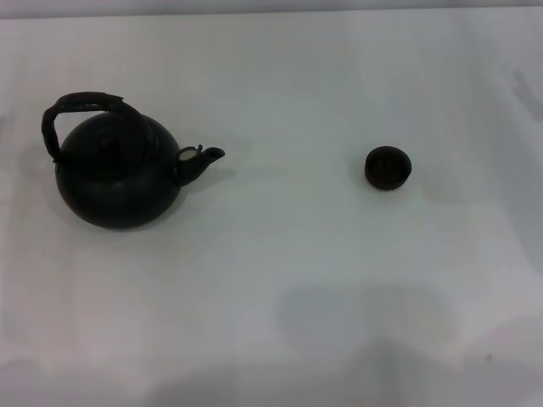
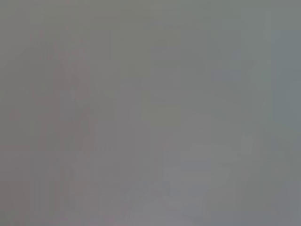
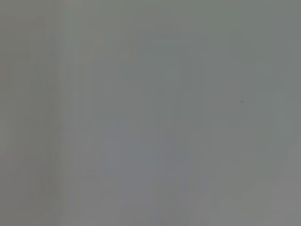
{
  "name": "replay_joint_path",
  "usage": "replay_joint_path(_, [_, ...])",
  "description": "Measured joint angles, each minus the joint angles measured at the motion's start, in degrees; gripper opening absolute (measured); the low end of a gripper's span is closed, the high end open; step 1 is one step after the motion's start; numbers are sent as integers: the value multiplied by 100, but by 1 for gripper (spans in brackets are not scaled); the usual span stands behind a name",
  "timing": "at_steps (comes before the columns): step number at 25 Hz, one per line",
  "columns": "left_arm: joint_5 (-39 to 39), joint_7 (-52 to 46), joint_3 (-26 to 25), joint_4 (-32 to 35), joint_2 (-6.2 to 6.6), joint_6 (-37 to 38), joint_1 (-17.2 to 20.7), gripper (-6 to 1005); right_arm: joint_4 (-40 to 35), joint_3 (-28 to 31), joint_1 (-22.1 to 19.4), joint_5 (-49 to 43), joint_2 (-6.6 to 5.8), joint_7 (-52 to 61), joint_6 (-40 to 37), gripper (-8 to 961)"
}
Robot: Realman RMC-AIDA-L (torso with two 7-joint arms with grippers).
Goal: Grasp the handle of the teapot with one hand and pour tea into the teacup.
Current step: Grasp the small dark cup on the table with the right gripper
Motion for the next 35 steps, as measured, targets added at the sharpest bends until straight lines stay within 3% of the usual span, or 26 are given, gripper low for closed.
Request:
replay_joint_path(27, [0, 0, 0, -6, 0, 32, 42, 833, 102, -86, -34, -21, -13, 134, 53, 840])
replay_joint_path(32, [0, 0, 0, -3, -5, 42, 108, 833, 537, -497, -221, -51, -123, 674, 57, 840])
replay_joint_path(35, [-1, 0, 0, 11, -6, 43, 150, 834, 974, -918, -333, -320, -323, 1236, 26, 840])
